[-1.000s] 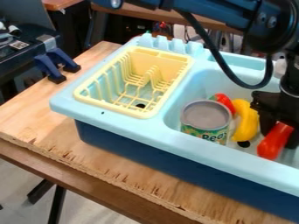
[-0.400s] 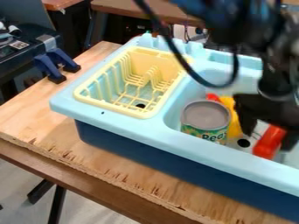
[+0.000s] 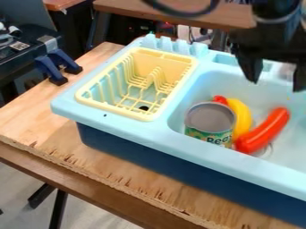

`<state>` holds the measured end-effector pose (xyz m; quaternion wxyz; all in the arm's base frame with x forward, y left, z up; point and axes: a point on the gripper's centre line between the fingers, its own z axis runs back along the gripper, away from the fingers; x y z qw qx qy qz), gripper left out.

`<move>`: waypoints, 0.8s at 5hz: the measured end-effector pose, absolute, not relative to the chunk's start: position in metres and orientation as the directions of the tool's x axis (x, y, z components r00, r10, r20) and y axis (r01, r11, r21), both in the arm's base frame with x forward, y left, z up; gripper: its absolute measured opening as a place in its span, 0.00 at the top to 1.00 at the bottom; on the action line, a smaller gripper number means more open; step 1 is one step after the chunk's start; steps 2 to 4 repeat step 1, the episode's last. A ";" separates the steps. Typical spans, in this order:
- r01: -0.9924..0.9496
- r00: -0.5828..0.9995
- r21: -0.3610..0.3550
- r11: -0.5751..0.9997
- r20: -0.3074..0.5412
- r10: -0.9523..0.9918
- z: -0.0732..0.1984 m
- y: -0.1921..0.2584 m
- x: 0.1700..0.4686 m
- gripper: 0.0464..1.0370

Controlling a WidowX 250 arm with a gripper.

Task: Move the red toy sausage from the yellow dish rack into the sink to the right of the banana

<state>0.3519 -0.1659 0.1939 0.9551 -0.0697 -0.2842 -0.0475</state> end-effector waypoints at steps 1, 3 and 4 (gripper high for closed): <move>0.108 0.843 -0.097 0.989 0.536 -0.040 0.211 -0.156 0.348 0.05; 0.108 0.843 -0.097 0.989 0.536 -0.040 0.211 -0.156 0.348 0.05; 0.108 0.843 -0.097 0.989 0.536 -0.040 0.211 -0.156 0.348 0.05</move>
